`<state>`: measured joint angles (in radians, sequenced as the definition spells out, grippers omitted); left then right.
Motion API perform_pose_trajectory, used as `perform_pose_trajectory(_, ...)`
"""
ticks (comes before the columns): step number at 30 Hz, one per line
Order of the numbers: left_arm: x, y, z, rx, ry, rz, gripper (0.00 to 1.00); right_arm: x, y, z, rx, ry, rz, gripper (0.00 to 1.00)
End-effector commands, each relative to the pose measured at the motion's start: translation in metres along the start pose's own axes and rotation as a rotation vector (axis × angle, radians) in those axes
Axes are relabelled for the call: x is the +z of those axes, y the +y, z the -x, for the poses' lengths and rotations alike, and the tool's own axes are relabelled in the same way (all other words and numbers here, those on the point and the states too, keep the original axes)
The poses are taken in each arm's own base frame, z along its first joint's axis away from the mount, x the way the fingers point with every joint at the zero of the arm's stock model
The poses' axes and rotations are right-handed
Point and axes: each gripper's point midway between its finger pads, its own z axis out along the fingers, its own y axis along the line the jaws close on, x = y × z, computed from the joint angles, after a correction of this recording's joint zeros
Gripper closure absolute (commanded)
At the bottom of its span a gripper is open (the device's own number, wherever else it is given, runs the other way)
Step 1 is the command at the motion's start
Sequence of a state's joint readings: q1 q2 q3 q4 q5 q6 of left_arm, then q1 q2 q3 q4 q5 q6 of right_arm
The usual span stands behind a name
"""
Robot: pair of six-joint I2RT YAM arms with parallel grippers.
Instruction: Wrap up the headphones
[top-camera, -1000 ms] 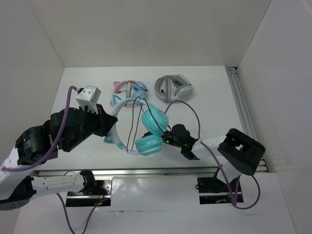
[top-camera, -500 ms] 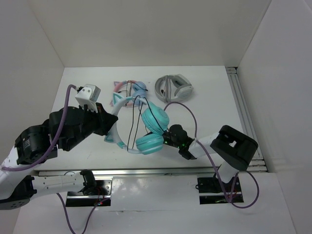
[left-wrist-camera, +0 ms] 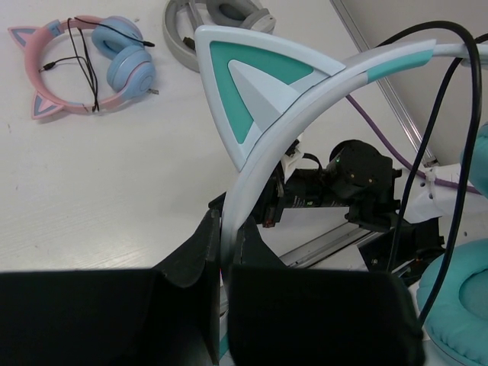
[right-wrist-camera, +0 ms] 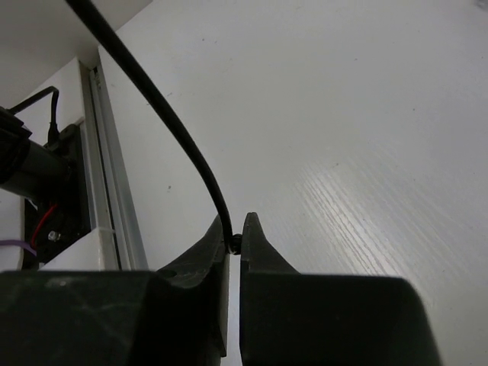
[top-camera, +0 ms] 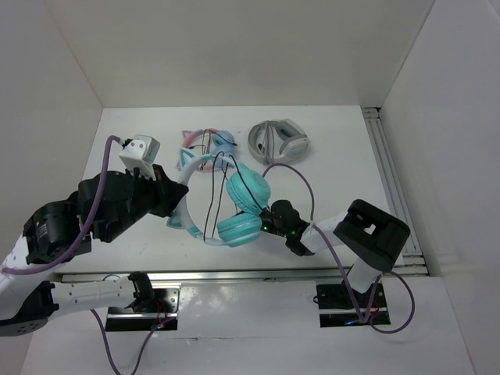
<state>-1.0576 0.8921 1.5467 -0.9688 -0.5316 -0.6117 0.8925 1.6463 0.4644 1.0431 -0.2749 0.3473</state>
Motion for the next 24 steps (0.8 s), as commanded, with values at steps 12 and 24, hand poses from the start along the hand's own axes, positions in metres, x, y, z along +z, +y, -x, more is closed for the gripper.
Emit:
perform_pose_trajectory(12,-0.013,0.061,0.028,-0.335,-0.257,0.314,1.0,-0.031,0.053,0.002,-0.078,-0.051,-0.164,1.0)
perform_pose_trajectory(24,0.014,0.104,0.0,-0.314,-0.226,0.636,1.0,-0.066,0.179,0.003,-0.211,0.062,-0.177,1.0)
